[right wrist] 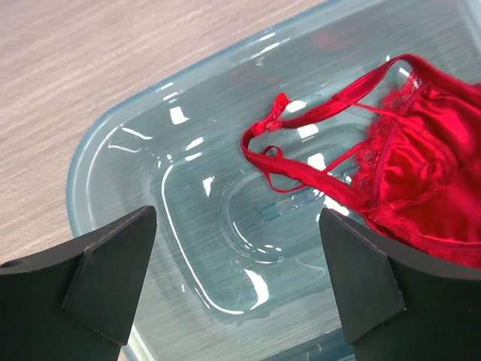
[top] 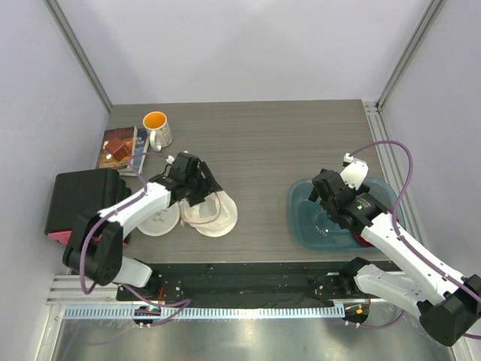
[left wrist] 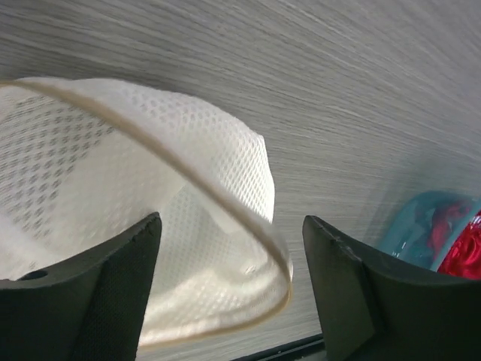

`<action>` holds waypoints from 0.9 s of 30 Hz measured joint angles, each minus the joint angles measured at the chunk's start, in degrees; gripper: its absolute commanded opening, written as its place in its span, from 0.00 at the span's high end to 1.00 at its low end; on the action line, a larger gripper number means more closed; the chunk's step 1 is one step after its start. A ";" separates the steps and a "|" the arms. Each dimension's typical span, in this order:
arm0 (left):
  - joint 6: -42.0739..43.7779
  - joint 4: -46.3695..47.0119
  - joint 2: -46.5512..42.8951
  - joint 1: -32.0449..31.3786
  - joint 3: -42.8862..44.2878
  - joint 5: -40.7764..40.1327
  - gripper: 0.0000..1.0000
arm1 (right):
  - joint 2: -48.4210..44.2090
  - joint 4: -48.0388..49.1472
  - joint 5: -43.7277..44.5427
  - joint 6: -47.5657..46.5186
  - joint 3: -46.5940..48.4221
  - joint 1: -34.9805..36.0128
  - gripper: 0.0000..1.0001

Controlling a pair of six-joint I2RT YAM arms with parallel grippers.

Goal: Place the bra in the laundry bag and zip it closed

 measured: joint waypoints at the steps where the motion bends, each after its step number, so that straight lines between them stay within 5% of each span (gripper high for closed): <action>1: -0.20 -0.02 2.10 0.02 1.05 0.61 0.56 | -0.76 -0.15 0.11 -0.22 0.09 0.00 0.05; 3: -0.98 0.26 6.03 0.02 3.50 1.31 0.72 | -1.70 -0.57 0.26 -0.59 0.72 0.00 0.05; 8: -0.02 1.73 13.86 -0.74 11.67 1.55 0.88 | -1.95 -0.87 0.35 -1.01 2.47 0.00 0.03; 9: 0.24 1.84 15.72 -1.11 14.08 1.55 0.99 | -1.95 -1.01 0.42 -1.05 2.62 0.00 0.03; 16: 3.56 3.08 32.96 -4.04 37.64 2.56 0.99 | -1.88 -2.82 3.43 -0.55 3.32 0.00 0.00; 17: 4.20 2.58 35.34 -4.26 41.13 2.45 0.98 | -1.70 -3.13 3.78 -0.15 3.37 -0.02 0.00; 19: 5.49 -0.15 40.06 -4.63 48.94 2.16 0.69 | -0.72 -3.74 4.20 0.42 3.67 -0.44 0.00; 21: 6.93 -1.46 43.50 -4.85 54.86 2.12 0.27 | 0.98 -3.87 4.22 0.68 3.76 -1.46 0.00; 23: 8.26 -2.47 44.30 -4.98 56.83 1.95 0.13 | 3.15 -3.08 2.84 -0.02 3.54 -4.46 0.05; 27: 10.60 -4.63 42.58 -6.01 56.13 -1.40 0.13 | 5.73 2.23 -2.89 -4.31 0.68 -13.55 0.13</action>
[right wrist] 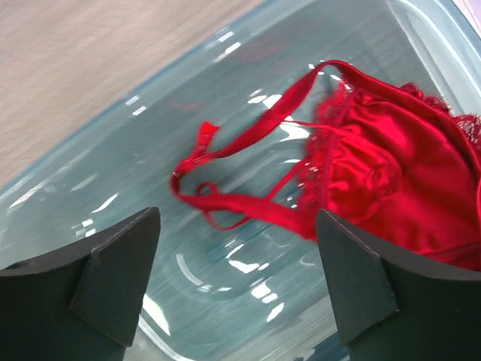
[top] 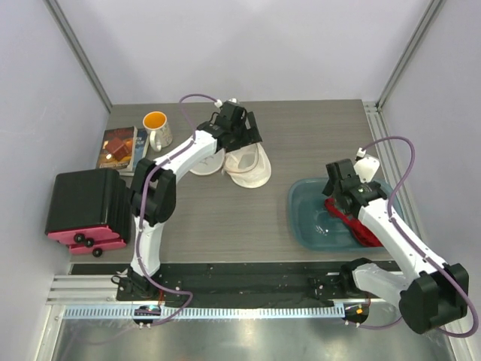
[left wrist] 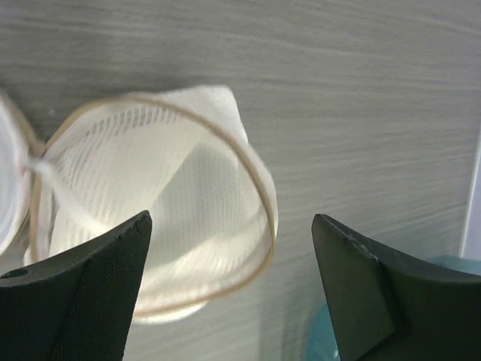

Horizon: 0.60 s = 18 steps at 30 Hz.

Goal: Place the bra in the laundry bag and zip it closed

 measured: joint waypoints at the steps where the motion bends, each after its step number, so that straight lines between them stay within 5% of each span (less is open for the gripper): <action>1: 0.59 -0.70 -1.07 -0.39 -0.76 -0.90 0.14 | 0.48 1.09 -0.76 -1.36 -0.85 -1.73 0.14; 12: 2.69 5.51 -37.53 -8.55 -31.04 -2.54 0.26 | 14.21 13.75 -7.96 -6.45 -4.00 -3.43 0.30; 18: 1.31 9.29 -46.10 -9.29 -44.68 0.52 0.28 | 15.63 17.44 -8.57 -6.10 -7.02 -3.45 0.32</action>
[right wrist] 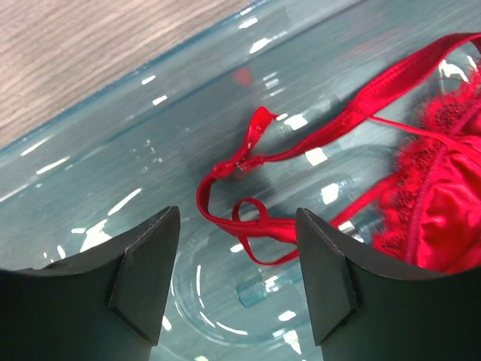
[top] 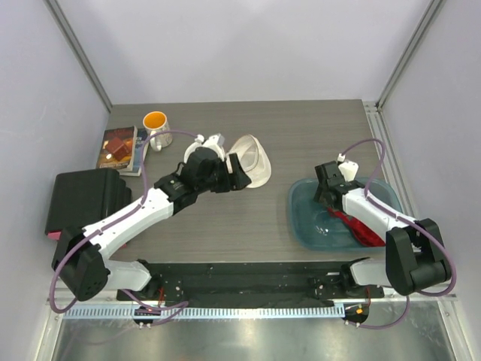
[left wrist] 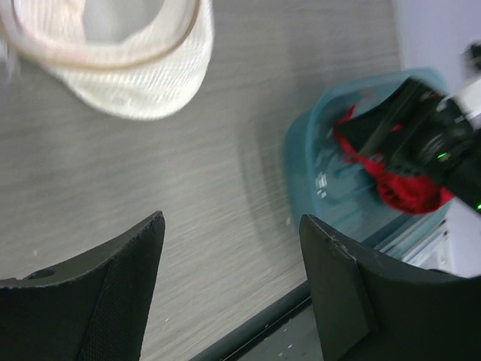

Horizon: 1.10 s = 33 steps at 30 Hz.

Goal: Place the bra in the laundry bag and zip it closed

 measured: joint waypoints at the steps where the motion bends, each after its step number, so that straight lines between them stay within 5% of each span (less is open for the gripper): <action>1: -0.15 -0.02 -0.33 -0.04 -1.62 0.28 0.28 | 0.07 0.68 0.00 0.00 -0.28 0.00 0.32; 9: -1.01 -0.39 -1.70 -0.04 -7.06 2.08 0.29 | 6.21 5.44 -0.55 1.14 -0.83 -0.04 0.39; 18: -0.94 0.00 -6.32 -0.09 -7.04 2.12 0.31 | 5.16 7.54 0.26 4.28 -2.58 -0.59 0.76; 24: -0.92 -0.17 -6.84 -0.09 -6.99 1.75 0.31 | -3.50 6.08 2.29 5.55 -5.88 -1.07 0.99; 33: -0.85 -1.49 -7.32 -0.09 -5.53 0.09 0.31 | -24.09 0.68 2.73 2.47 -2.27 -1.07 0.99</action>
